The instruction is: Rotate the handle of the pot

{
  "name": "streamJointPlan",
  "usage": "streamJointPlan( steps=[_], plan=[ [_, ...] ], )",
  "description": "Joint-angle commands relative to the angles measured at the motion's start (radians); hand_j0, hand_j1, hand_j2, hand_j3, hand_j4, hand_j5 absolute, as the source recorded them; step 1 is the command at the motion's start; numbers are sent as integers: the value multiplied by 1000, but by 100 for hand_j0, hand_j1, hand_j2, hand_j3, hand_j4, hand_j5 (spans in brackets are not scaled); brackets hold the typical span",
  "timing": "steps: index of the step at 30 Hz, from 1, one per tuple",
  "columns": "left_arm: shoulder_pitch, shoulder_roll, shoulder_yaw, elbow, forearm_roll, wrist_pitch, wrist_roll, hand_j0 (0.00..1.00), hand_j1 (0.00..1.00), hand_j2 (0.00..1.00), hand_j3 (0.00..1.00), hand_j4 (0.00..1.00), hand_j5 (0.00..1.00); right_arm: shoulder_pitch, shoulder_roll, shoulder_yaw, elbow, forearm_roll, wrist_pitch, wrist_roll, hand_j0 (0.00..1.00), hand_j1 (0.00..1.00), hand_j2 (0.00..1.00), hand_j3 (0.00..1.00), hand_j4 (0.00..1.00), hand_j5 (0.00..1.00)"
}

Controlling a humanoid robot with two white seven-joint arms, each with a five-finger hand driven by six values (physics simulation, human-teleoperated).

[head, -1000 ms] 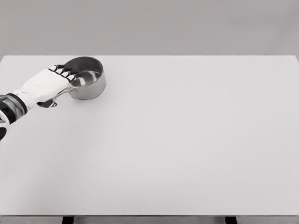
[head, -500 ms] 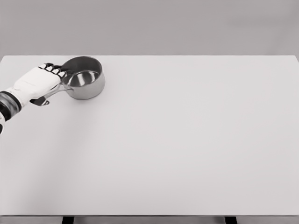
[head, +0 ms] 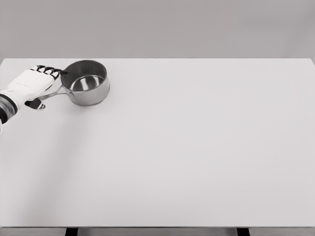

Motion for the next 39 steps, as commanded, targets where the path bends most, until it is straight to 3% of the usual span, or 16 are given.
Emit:
streamJointPlan(
  steps=[1, 11, 24, 39],
  plan=[
    [-2, -2, 0, 31, 1, 8, 1, 100, 100, 100, 100, 100, 100, 0, 0, 0, 0, 0, 0, 0, 100, 100, 100, 100, 100, 100],
    [-54, -8, 2, 125, 1, 9, 1, 100, 100, 100, 100, 100, 100, 0, 0, 0, 0, 0, -1, 0, 100, 100, 100, 100, 100, 100],
    [-87, -6, 6, 174, 3, 45, 1, 100, 100, 100, 100, 100, 100, 0, 0, 0, 0, 0, 0, -1, 100, 100, 100, 100, 100, 100],
    [-71, -23, -9, 105, 18, 39, 1, 100, 100, 100, 100, 100, 100, 0, 0, 0, 0, 0, -1, 0, 100, 100, 100, 100, 100, 100]
  ],
)
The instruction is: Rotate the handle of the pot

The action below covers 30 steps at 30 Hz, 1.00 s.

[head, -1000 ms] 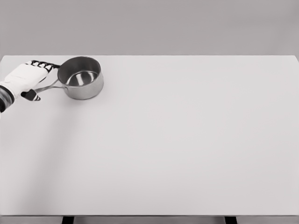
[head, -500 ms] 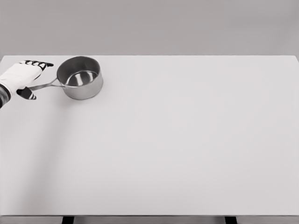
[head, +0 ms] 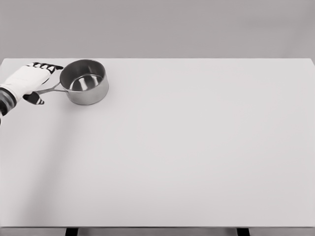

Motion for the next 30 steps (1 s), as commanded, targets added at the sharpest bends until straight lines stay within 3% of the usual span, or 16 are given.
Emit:
streamJointPlan(
  steps=[1, 30],
  plan=[
    [0, -6, -2, -4, 2, 0, 1, 100, 100, 100, 100, 100, 100, 0, 0, 0, 0, 0, 0, 0, 100, 100, 100, 100, 100, 100],
    [-63, -18, 1, 123, -12, 36, 1, 100, 100, 100, 100, 100, 100, 0, 0, 0, 0, 0, 0, 0, 100, 100, 100, 100, 100, 100]
  ],
)
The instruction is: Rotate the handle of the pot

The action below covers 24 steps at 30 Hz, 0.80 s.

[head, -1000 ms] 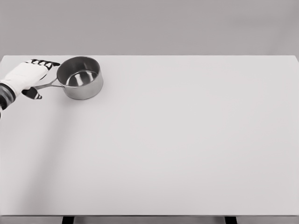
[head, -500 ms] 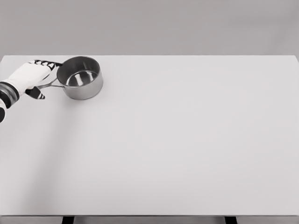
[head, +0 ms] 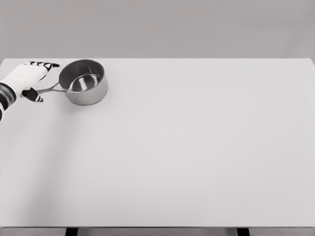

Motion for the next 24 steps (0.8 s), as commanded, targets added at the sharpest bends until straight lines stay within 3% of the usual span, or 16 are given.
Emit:
streamJointPlan(
  steps=[1, 24],
  plan=[
    [0, 1, 3, 12, 1, 5, 1, 100, 100, 100, 100, 100, 100, 0, 0, 0, 0, 0, 0, 1, 100, 100, 100, 100, 100, 100],
    [-58, 11, 17, 85, 1, 68, 9, 100, 100, 100, 100, 100, 100, 0, 0, 0, 0, 0, 0, 1, 100, 100, 100, 100, 100, 100]
  ],
)
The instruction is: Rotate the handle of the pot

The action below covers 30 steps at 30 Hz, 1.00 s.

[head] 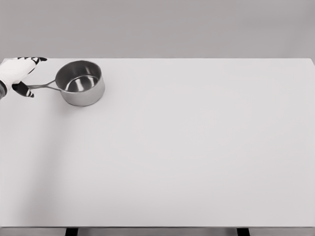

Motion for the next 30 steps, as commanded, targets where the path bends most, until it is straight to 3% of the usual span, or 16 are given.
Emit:
streamJointPlan(
  steps=[1, 19, 30],
  plan=[
    [-2, 0, 3, 14, 1, 11, 15, 100, 100, 100, 100, 100, 100, 0, 0, 0, 0, 0, -1, 0, 100, 100, 100, 100, 100, 100],
    [-87, 3, 11, 177, 2, 45, 87, 100, 100, 100, 100, 100, 100, 0, 0, 0, 0, 0, 0, 0, 100, 100, 100, 100, 100, 100],
    [-97, 19, 29, 192, 2, 64, 104, 100, 100, 100, 100, 100, 100, 0, 0, 0, 0, 0, 0, 0, 100, 100, 100, 100, 100, 100]
  ],
)
